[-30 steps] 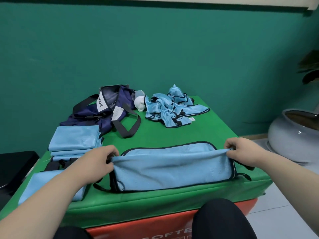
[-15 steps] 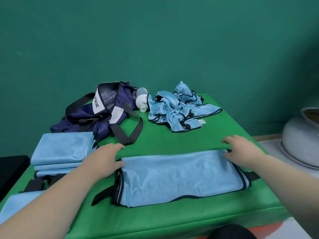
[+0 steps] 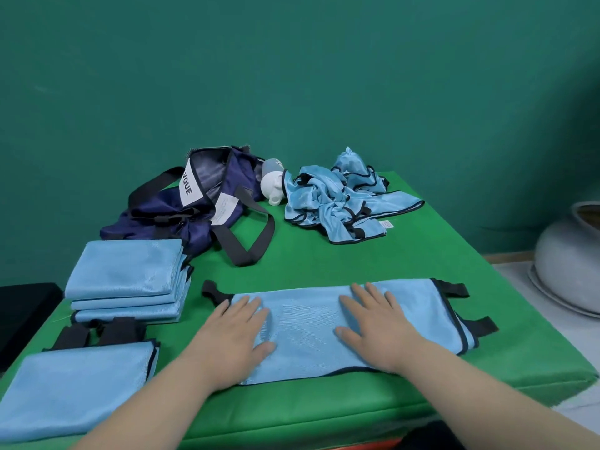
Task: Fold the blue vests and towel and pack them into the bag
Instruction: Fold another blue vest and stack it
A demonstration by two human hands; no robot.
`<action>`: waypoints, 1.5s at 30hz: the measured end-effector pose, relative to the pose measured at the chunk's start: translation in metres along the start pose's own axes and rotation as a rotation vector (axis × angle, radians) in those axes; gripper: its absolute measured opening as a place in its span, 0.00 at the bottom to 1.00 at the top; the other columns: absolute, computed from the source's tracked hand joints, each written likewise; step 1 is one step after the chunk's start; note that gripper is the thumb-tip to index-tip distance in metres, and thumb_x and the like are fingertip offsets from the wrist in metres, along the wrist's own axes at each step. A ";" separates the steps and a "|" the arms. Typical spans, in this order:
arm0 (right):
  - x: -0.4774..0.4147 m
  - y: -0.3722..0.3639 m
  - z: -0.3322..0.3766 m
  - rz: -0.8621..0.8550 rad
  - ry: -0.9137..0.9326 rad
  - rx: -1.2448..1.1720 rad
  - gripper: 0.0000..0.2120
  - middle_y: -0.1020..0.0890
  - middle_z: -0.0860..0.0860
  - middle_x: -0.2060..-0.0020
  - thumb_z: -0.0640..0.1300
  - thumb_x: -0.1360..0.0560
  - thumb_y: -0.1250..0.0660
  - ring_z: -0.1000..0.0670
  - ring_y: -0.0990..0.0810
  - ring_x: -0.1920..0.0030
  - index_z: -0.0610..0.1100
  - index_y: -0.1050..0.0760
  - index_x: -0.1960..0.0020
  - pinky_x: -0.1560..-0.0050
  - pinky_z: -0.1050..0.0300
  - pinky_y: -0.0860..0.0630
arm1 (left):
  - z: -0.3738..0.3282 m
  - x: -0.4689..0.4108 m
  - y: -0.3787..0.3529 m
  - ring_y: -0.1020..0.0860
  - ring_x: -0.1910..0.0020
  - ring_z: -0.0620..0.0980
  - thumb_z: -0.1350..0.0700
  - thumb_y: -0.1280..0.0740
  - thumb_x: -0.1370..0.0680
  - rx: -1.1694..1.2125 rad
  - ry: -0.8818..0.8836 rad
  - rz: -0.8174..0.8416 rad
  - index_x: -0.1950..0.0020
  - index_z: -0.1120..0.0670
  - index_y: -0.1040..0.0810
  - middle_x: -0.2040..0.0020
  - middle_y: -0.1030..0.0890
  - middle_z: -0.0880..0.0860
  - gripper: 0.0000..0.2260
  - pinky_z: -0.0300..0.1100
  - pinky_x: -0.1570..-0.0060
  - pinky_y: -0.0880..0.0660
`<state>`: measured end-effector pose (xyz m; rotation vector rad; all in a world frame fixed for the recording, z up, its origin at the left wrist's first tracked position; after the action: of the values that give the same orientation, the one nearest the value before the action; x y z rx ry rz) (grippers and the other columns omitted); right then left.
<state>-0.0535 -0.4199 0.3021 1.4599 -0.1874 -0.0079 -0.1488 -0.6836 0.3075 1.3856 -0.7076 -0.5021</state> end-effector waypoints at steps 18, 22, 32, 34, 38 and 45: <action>0.001 0.007 0.016 -0.010 -0.025 -0.006 0.32 0.49 0.51 0.19 0.67 0.21 0.50 0.47 0.56 0.19 0.55 0.45 0.21 0.22 0.38 0.60 | 0.036 0.042 0.010 0.67 0.23 0.42 0.25 0.67 0.28 0.193 0.090 0.064 0.19 0.48 0.60 0.21 0.65 0.44 0.43 0.44 0.22 0.60; 0.003 0.015 0.072 -0.015 0.133 -0.096 0.39 0.39 0.53 0.23 0.71 0.29 0.57 0.48 0.47 0.21 0.54 0.37 0.25 0.22 0.41 0.52 | 0.026 0.048 0.021 0.57 0.20 0.44 0.46 0.44 0.16 0.359 0.170 -0.069 0.19 0.46 0.46 0.18 0.52 0.44 0.26 0.41 0.23 0.54; 0.006 -0.009 0.169 -0.073 0.407 -0.185 0.25 0.25 0.53 0.36 0.61 0.27 0.39 0.50 0.30 0.33 0.51 0.24 0.35 0.30 0.54 0.36 | 0.047 0.068 0.019 0.43 0.23 0.46 0.47 0.36 0.20 0.405 0.179 -0.074 0.23 0.46 0.35 0.21 0.41 0.46 0.25 0.40 0.26 0.44; 0.005 -0.011 0.174 -0.099 0.401 -0.189 0.23 0.25 0.55 0.39 0.60 0.28 0.37 0.51 0.29 0.35 0.52 0.23 0.36 0.33 0.54 0.34 | 0.055 0.071 0.023 0.44 0.22 0.45 0.49 0.37 0.19 0.427 0.169 -0.114 0.22 0.45 0.37 0.20 0.43 0.44 0.25 0.40 0.25 0.44; 0.003 -0.008 0.181 -0.149 0.388 -0.157 0.19 0.23 0.56 0.45 0.58 0.29 0.37 0.50 0.26 0.42 0.54 0.21 0.41 0.39 0.53 0.29 | 0.069 0.077 0.033 0.41 0.24 0.42 0.53 0.38 0.18 0.476 0.132 -0.178 0.23 0.42 0.38 0.21 0.43 0.40 0.24 0.41 0.27 0.39; -0.005 0.004 0.200 -0.163 0.446 0.191 0.15 0.22 0.56 0.62 0.58 0.33 0.40 0.49 0.23 0.60 0.52 0.22 0.54 0.54 0.52 0.26 | 0.078 0.080 0.030 0.33 0.30 0.41 0.55 0.41 0.18 0.571 0.080 -0.216 0.26 0.41 0.33 0.27 0.35 0.37 0.21 0.42 0.34 0.33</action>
<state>-0.0852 -0.6162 0.3247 1.6254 0.3018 0.2064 -0.1507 -0.7897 0.3525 2.0215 -0.6657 -0.4253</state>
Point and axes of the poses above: each hand's wrist, its own x-axis away from the middle knuckle, its own y-axis out of the back of the hand, z = x × y, the point moved 2 cm from there along -x, towards the middle knuckle
